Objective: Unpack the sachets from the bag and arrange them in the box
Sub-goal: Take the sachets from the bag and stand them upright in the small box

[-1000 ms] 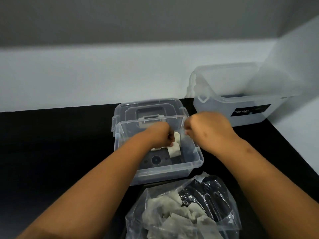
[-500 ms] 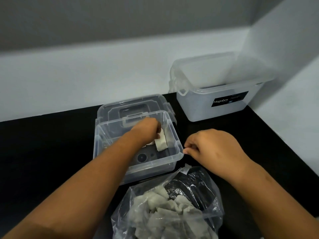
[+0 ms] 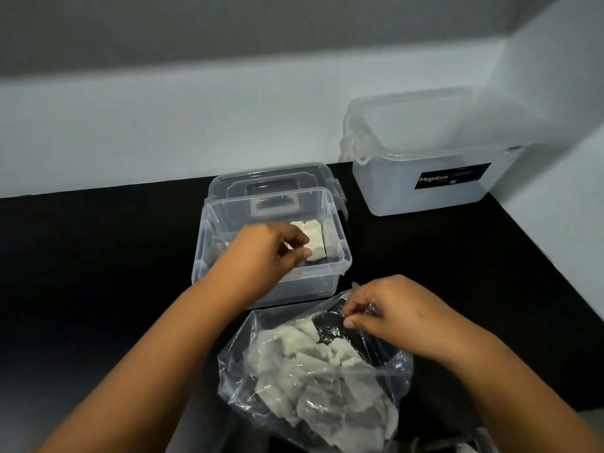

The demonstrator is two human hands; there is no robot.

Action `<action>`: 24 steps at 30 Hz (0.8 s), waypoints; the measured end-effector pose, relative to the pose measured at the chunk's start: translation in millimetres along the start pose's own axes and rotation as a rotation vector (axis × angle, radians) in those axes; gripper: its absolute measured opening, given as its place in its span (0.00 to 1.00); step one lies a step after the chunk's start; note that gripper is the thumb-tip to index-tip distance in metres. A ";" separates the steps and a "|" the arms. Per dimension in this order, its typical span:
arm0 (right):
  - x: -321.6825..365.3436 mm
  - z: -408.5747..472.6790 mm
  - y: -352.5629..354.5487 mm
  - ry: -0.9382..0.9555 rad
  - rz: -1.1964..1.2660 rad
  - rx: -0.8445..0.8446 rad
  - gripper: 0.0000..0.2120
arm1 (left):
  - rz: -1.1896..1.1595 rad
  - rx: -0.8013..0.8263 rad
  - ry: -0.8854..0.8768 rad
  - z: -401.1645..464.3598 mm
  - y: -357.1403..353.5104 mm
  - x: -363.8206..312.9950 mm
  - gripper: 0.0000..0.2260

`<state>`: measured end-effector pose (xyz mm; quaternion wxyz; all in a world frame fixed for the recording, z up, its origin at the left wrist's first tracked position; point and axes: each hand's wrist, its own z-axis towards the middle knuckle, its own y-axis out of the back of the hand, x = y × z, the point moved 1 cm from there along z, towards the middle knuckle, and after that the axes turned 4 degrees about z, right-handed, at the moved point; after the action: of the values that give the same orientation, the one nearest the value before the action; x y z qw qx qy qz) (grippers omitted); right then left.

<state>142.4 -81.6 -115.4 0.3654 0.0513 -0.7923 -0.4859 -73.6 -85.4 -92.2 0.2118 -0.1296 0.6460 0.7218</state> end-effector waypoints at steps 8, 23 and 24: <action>-23.3 25.9 -46.4 0.016 -0.062 0.149 0.09 | -0.023 0.064 -0.050 -60.5 -28.6 -6.6 0.06; -37.1 35.9 -69.8 0.139 -0.198 0.119 0.02 | 0.085 0.195 0.095 -82.5 -61.6 -12.7 0.07; -36.8 34.9 -67.9 0.134 -0.181 0.110 0.03 | 0.083 0.194 0.090 -80.5 -63.7 -15.1 0.06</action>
<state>128.6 -75.5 -198.9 0.3687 0.1750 -0.7836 -0.4683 -37.2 -162.2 -151.7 0.1641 -0.1140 0.7265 0.6575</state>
